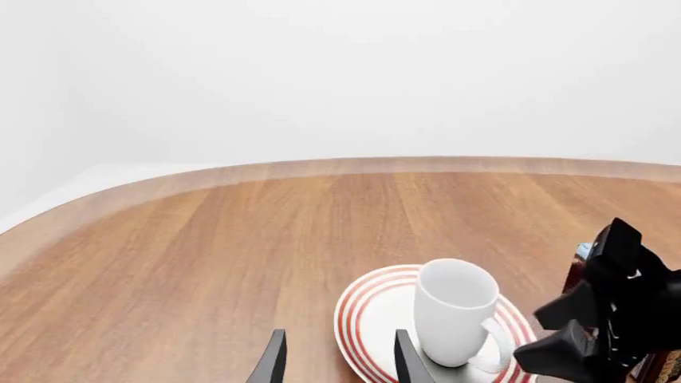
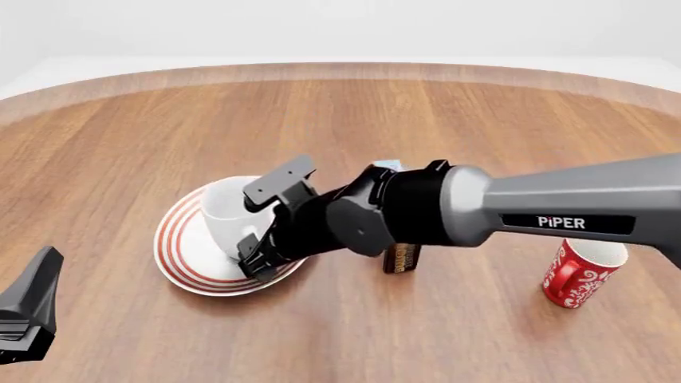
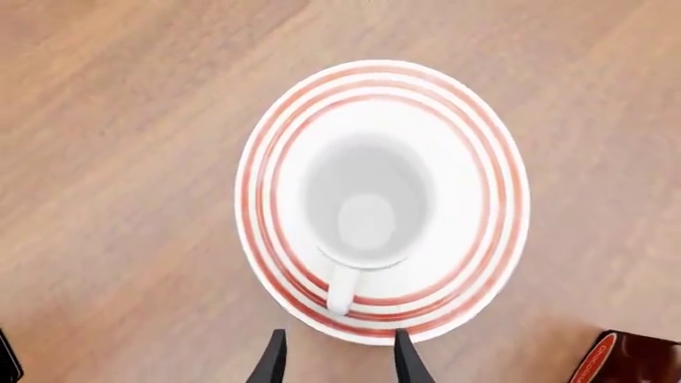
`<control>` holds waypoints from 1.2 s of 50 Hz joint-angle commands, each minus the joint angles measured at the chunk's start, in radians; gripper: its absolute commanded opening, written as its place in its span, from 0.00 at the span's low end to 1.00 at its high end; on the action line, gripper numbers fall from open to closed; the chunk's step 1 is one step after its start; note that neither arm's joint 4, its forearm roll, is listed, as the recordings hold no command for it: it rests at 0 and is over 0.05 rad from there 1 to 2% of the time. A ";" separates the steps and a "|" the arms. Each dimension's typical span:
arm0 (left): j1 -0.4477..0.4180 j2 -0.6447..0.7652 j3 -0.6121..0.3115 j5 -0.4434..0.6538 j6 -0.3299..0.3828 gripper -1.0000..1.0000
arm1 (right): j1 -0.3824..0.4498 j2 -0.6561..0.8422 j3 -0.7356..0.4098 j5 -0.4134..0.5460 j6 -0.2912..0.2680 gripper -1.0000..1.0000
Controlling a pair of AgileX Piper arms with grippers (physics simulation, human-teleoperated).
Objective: Pick up the white mug and put it on the plate, and put the chocolate pudding to the right of the plate.
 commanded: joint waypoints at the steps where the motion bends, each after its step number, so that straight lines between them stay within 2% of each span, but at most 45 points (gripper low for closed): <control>1: 0.000 0.000 0.000 0.000 0.000 1.00 | 0.002 -0.054 0.063 -0.029 0.000 1.00; 29: 0.000 0.000 0.000 0.000 0.000 1.00 | -0.001 -0.220 0.214 -0.121 0.017 1.00; 60: 0.000 0.000 0.000 0.000 0.000 1.00 | -0.002 -0.408 0.367 -0.179 0.000 1.00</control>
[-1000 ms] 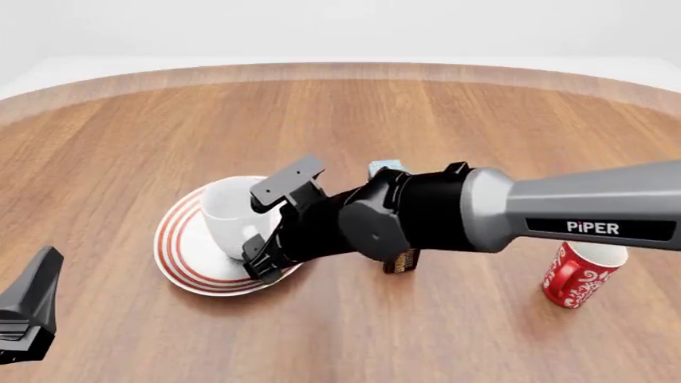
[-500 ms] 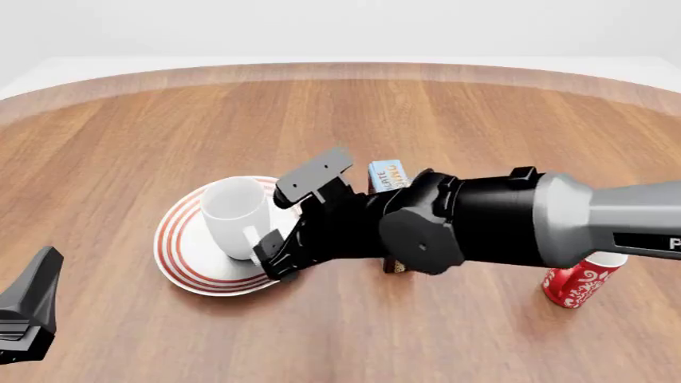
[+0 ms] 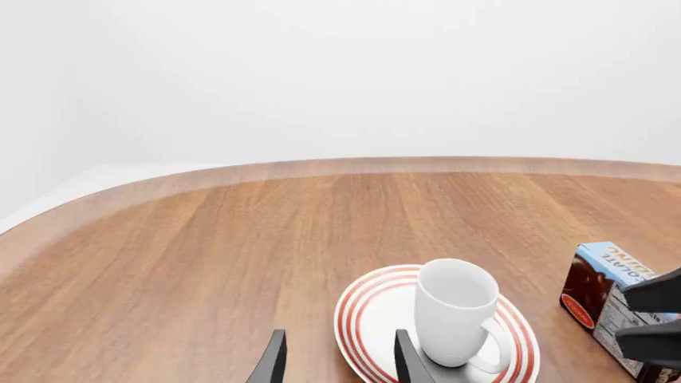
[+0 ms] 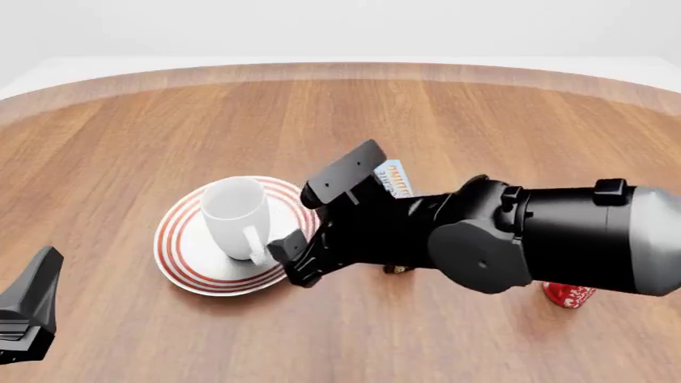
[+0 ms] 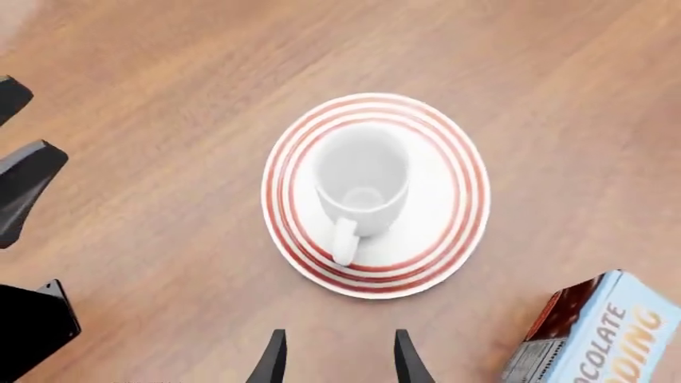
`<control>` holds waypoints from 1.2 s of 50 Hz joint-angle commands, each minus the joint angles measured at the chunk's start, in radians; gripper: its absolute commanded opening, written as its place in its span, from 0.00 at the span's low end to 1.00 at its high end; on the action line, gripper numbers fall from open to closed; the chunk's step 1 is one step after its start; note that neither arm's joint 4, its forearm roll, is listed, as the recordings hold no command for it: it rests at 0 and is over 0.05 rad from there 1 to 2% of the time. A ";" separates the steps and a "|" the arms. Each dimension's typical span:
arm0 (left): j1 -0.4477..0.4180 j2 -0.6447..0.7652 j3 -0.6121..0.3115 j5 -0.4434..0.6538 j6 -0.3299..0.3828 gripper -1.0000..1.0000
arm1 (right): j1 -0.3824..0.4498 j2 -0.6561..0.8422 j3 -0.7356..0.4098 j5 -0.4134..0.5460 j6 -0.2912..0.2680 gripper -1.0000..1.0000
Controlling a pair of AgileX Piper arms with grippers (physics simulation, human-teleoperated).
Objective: Pick up the white mug and put it on the plate, and put the chocolate pudding to the right of the plate.
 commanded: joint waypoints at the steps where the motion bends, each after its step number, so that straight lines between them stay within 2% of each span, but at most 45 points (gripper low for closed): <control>1: 0.000 0.000 0.000 0.000 0.000 1.00 | 0.000 -0.069 0.061 -0.023 0.000 1.00; 30: 0.000 0.000 0.000 0.000 0.000 1.00 | -0.018 -0.250 0.190 -0.027 0.006 1.00; 60: 0.000 0.000 0.000 0.000 0.000 1.00 | -0.042 -0.448 0.304 0.027 0.010 1.00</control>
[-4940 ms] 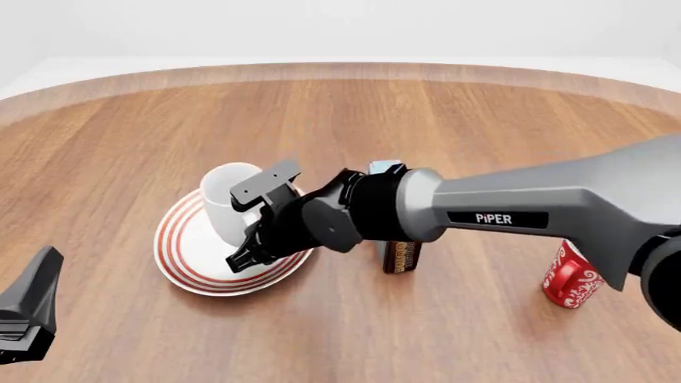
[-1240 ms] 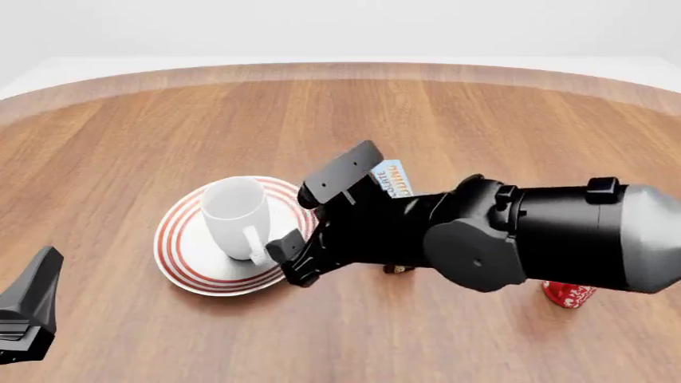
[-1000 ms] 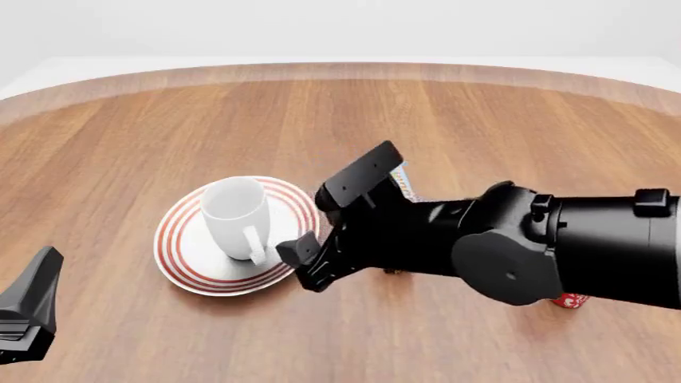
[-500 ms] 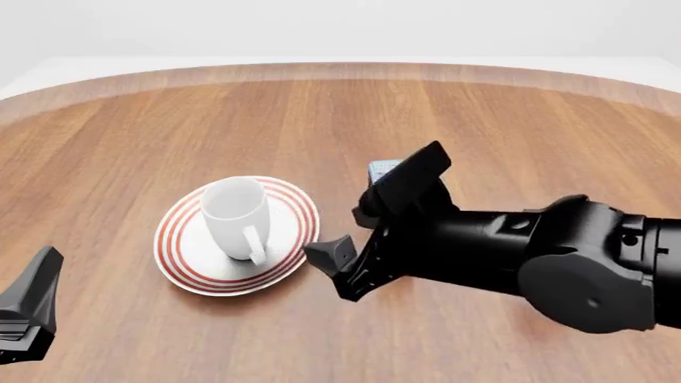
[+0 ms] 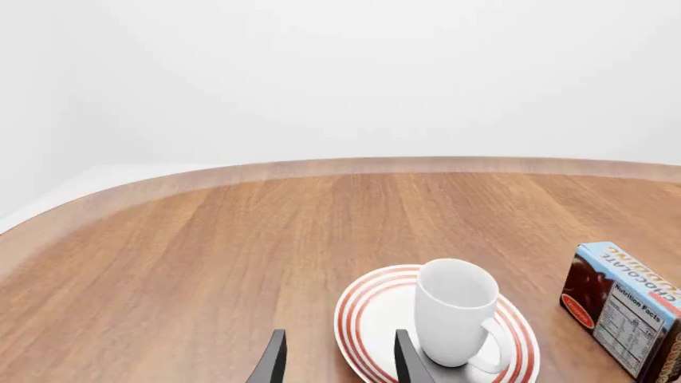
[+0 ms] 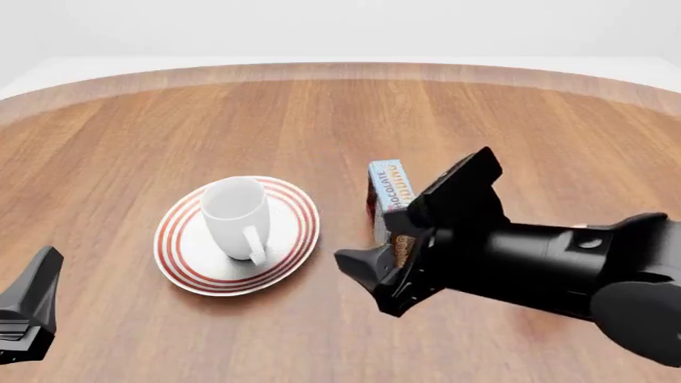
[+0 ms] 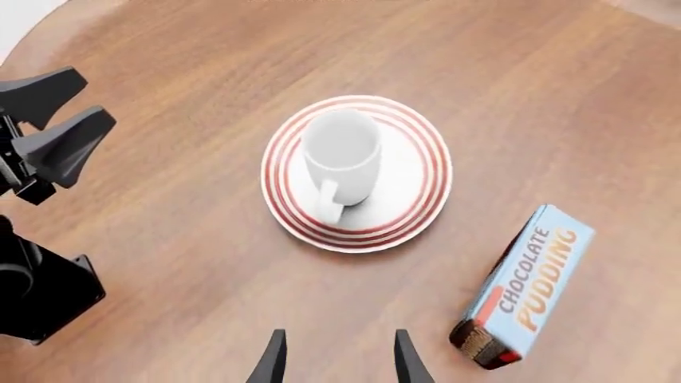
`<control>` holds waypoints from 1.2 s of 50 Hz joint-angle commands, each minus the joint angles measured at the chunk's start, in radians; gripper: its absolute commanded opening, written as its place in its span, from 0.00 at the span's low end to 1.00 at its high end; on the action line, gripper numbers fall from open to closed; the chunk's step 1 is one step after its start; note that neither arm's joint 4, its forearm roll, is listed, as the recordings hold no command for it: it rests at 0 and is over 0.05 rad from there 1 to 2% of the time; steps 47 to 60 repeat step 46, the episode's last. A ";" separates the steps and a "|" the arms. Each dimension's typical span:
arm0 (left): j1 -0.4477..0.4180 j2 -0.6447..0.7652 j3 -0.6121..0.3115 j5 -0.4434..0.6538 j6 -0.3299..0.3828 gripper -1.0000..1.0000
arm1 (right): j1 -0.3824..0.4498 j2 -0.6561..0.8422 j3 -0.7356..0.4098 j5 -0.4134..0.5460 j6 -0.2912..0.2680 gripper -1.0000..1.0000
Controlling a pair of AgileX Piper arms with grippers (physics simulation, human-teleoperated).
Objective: Pick up the white mug and put it on the plate, and put the chocolate pudding to the right of the plate.
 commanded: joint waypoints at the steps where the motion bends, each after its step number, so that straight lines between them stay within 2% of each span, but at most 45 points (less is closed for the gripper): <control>1: 0.000 0.000 0.000 0.000 0.000 1.00 | -0.010 -0.079 0.044 0.022 0.001 1.00; 37: 0.000 0.000 0.000 0.000 0.000 1.00 | -0.064 -0.305 0.127 0.150 -0.004 1.00; 60: 0.000 0.000 0.000 0.000 0.000 1.00 | -0.076 -0.332 0.132 0.171 -0.011 1.00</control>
